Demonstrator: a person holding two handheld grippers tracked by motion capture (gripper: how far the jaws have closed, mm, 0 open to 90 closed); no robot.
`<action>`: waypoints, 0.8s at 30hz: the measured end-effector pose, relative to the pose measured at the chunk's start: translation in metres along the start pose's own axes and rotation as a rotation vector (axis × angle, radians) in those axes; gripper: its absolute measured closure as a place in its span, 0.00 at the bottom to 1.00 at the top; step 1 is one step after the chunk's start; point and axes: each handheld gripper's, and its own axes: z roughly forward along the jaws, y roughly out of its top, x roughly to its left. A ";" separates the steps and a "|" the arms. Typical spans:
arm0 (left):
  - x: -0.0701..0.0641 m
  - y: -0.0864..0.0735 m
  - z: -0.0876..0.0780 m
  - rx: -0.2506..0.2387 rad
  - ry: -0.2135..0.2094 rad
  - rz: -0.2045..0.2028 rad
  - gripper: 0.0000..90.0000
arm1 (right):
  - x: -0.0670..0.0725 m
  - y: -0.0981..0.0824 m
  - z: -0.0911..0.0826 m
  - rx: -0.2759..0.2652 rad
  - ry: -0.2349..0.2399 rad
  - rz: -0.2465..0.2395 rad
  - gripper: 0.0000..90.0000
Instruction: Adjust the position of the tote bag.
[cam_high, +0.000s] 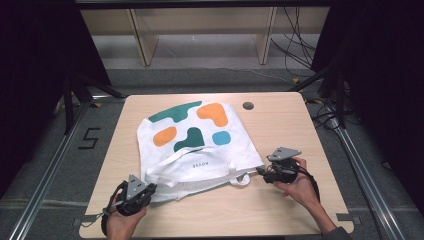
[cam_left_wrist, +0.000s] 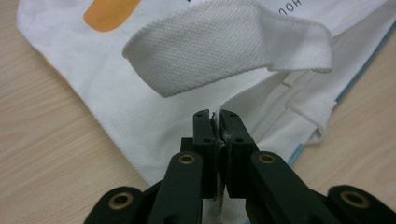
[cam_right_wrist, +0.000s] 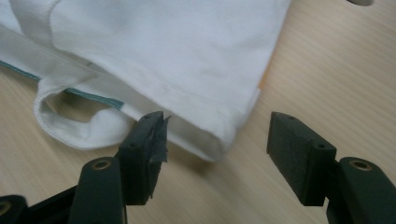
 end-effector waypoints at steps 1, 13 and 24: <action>0.002 0.000 -0.001 0.000 0.003 -0.013 0.96 | 0.003 0.002 0.003 0.002 0.006 -0.005 0.42; 0.009 0.000 -0.001 -0.046 -0.012 -0.068 0.96 | 0.028 0.022 0.020 0.019 0.057 -0.114 0.39; 0.009 0.000 -0.003 -0.062 -0.013 -0.078 0.96 | 0.032 0.030 0.023 0.035 0.053 -0.048 0.39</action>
